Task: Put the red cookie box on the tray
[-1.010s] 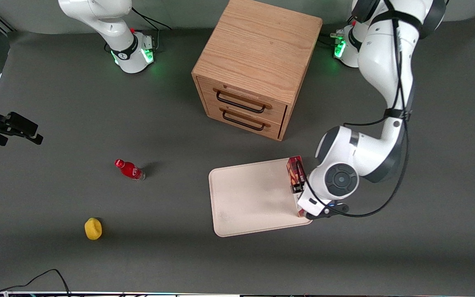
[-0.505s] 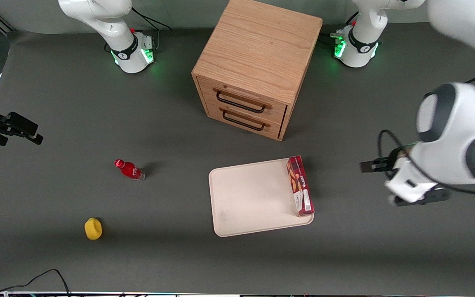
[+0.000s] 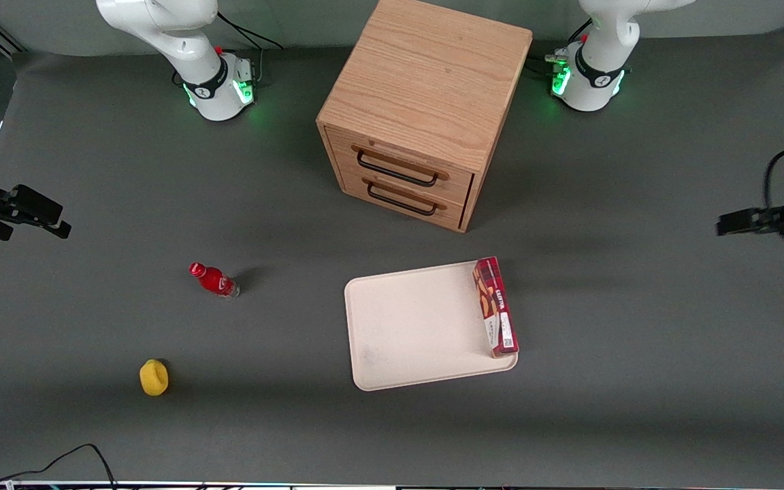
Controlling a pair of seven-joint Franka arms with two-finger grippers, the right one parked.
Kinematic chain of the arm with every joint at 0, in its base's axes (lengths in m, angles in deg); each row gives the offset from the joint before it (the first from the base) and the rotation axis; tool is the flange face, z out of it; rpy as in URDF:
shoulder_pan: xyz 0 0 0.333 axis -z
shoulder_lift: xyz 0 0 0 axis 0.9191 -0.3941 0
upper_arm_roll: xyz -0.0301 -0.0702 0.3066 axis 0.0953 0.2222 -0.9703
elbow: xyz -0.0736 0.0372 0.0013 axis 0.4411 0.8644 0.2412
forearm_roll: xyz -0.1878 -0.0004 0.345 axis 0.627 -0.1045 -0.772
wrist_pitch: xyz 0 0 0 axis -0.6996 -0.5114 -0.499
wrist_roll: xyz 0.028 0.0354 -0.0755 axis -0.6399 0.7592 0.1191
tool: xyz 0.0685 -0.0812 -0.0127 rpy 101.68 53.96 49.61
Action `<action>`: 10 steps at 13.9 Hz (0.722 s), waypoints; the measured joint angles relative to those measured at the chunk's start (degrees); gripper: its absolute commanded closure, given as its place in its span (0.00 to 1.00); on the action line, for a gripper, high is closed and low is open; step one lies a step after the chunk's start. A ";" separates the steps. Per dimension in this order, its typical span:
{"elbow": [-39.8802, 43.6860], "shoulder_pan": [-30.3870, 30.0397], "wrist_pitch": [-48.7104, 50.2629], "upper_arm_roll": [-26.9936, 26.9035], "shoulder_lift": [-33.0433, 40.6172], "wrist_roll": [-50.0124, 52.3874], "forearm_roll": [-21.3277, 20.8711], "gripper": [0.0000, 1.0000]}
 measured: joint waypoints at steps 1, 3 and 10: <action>-0.39 -0.02 0.11 0.13 1.90 -0.27 0.00 0.00; -0.82 0.42 0.80 0.80 5.04 -0.09 0.00 0.00; -15.40 5.79 -9.12 2.24 11.63 10.19 0.07 0.00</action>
